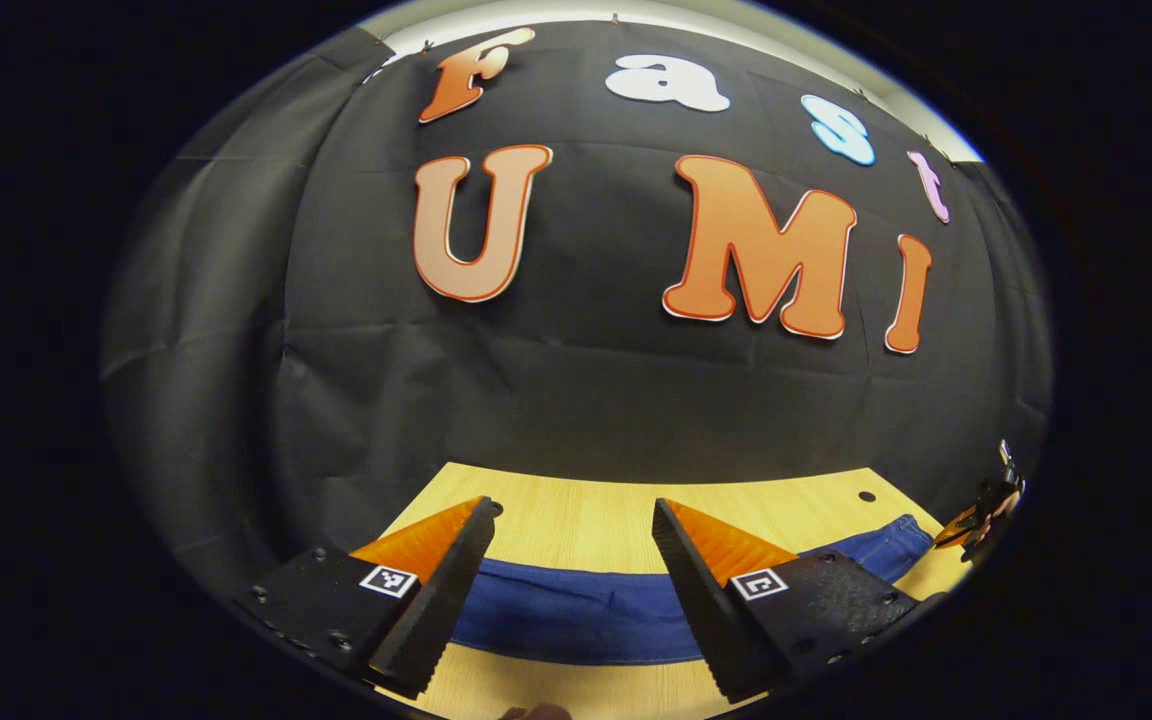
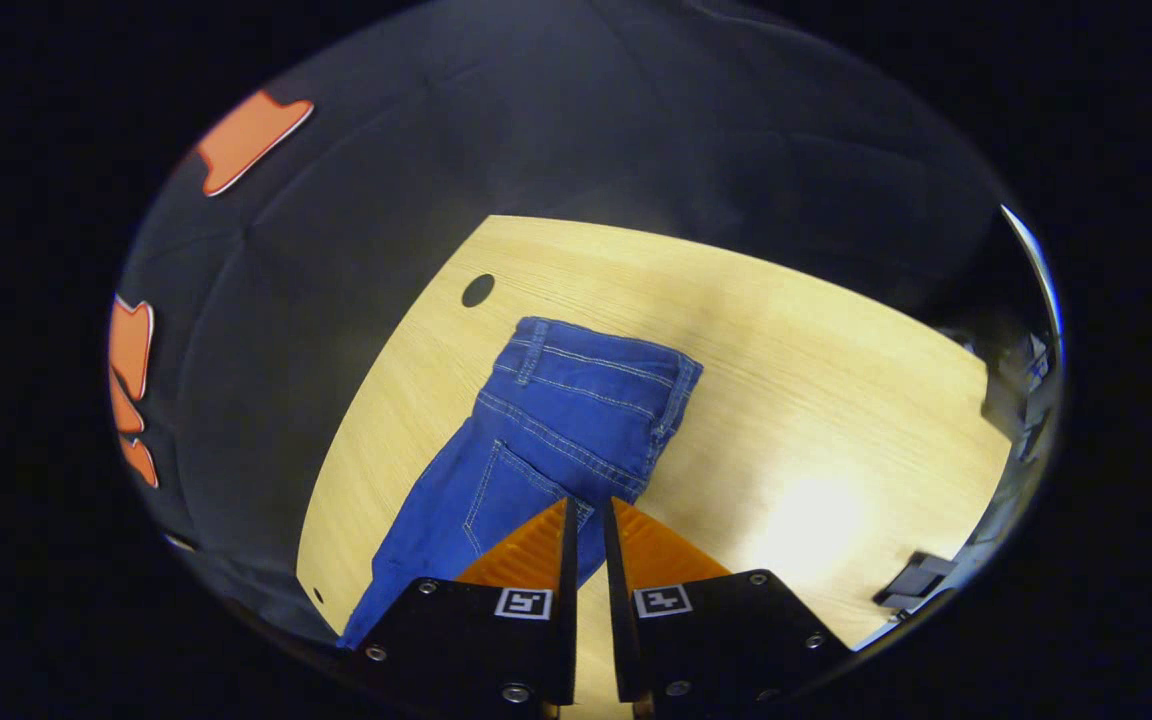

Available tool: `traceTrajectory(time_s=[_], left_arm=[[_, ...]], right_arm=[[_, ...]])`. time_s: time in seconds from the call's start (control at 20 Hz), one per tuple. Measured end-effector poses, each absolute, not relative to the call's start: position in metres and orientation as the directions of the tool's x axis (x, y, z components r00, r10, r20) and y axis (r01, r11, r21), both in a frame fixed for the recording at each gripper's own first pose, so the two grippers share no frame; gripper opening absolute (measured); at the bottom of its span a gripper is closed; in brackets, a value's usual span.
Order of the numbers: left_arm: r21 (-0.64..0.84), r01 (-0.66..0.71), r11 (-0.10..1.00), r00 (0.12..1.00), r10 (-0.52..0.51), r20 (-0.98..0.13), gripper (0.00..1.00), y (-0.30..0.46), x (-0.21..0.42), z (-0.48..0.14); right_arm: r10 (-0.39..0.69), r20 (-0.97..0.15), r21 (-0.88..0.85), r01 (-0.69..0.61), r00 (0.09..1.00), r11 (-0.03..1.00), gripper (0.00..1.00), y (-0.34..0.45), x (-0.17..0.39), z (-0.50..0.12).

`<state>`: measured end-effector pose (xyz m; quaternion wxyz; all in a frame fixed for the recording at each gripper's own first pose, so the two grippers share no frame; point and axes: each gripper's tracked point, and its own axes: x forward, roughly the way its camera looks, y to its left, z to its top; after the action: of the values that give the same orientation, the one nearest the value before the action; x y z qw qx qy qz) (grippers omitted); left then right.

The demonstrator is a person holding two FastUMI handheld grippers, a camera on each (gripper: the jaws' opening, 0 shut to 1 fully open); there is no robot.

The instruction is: Grasp the waist and the cuffs of the jeans and fold them to make the two legs overlap; first hold the waist and fold one-third of the jeans toward the cuffs, then hold the cuffs and fold the remaining one-third in the same direction to finish folding.

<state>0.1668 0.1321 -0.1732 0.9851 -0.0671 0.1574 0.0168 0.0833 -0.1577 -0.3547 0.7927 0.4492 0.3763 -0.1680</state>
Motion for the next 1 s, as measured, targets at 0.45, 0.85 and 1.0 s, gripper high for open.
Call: traceTrajectory(time_s=[0.45, 0.85, 1.0], left_arm=[[-0.126, -0.036, 0.991, 0.946, -0.007, -0.324, 0.98, 0.109, 0.167, -0.177], [-0.121, -0.019, 0.992, 0.944, -0.023, -0.329, 0.98, 0.098, 0.164, -0.178], [-0.123, -0.02, 0.992, 0.941, -0.023, -0.338, 0.98, 0.096, 0.165, -0.181]], right_arm=[[0.111, -0.719, 0.606, 0.54, 0.686, 0.584, 0.16, -0.154, 0.09, -0.344], [0.108, -0.606, 0.733, 0.5, 0.788, 0.461, 0.48, -0.165, 0.097, -0.323], [0.033, -0.625, 0.685, 0.528, 0.78, 0.503, 0.85, -0.182, 0.095, -0.334]])
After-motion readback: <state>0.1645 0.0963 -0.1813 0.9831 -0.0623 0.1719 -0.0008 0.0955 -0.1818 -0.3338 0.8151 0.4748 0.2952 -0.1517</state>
